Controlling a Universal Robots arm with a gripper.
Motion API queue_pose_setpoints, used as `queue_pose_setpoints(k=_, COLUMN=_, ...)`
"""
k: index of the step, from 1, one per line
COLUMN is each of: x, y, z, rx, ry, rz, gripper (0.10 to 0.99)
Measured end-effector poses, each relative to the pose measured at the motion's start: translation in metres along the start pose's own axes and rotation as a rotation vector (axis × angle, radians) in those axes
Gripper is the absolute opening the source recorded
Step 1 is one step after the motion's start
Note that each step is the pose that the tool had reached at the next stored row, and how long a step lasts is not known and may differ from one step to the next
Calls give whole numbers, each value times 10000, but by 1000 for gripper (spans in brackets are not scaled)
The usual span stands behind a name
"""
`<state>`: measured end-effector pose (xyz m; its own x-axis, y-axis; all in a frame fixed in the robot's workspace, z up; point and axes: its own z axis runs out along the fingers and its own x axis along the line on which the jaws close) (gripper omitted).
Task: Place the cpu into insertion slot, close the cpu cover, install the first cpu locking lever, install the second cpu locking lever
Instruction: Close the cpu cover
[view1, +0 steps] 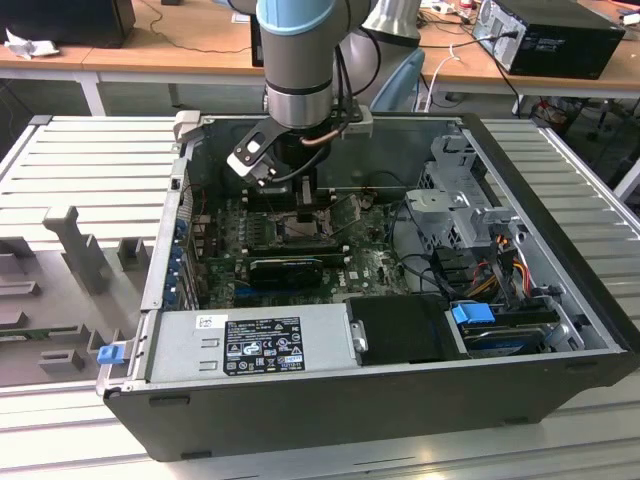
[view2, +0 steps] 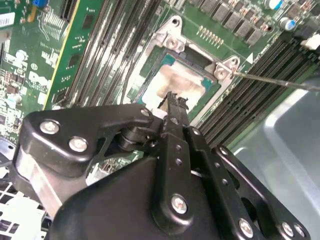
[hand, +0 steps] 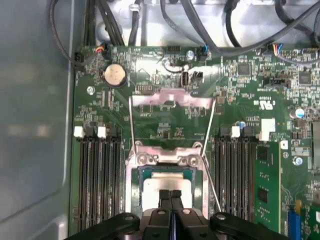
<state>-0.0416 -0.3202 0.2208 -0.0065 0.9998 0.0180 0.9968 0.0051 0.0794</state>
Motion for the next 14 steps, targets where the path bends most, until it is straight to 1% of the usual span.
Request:
queue_pose_setpoints(k=1, x=-1, y=23, z=2, rx=10, ry=7, rz=1, gripper=106)
queue_pose_setpoints(k=7, x=-1, y=25, z=-14, rx=11, ry=8, rz=1, gripper=106)
queue_pose_setpoints(k=11, x=1, y=30, z=-84, rx=10, ry=11, rz=1, gripper=106)
queue_pose_setpoints(k=14, x=1, y=39, z=-87, rx=10, ry=11, rz=-1, gripper=106)
